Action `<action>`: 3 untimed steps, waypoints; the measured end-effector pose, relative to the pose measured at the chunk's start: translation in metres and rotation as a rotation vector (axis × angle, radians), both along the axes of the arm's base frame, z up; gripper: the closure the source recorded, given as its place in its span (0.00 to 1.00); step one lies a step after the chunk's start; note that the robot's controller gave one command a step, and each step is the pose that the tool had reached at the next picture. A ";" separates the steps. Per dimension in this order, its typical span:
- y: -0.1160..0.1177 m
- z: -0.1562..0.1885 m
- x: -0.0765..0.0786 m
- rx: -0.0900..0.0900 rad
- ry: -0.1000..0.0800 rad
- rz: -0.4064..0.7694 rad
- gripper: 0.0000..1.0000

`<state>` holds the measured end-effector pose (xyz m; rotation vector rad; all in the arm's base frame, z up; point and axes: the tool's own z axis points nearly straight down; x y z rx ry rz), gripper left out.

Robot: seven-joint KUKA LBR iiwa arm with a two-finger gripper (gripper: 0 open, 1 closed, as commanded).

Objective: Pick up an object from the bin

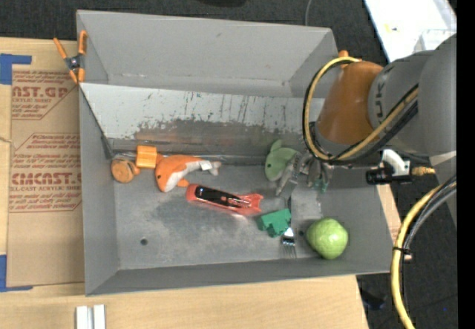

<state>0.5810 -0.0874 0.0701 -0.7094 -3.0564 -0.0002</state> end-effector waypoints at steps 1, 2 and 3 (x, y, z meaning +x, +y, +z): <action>0.000 0.001 0.000 -0.001 -0.001 0.001 1.00; 0.000 0.001 -0.005 -0.001 -0.003 0.055 1.00; 0.013 0.067 0.005 -0.001 -0.005 0.077 0.00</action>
Offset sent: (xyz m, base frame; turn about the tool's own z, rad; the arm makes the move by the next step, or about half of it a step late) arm -0.0147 -0.0013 -0.0001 -0.1241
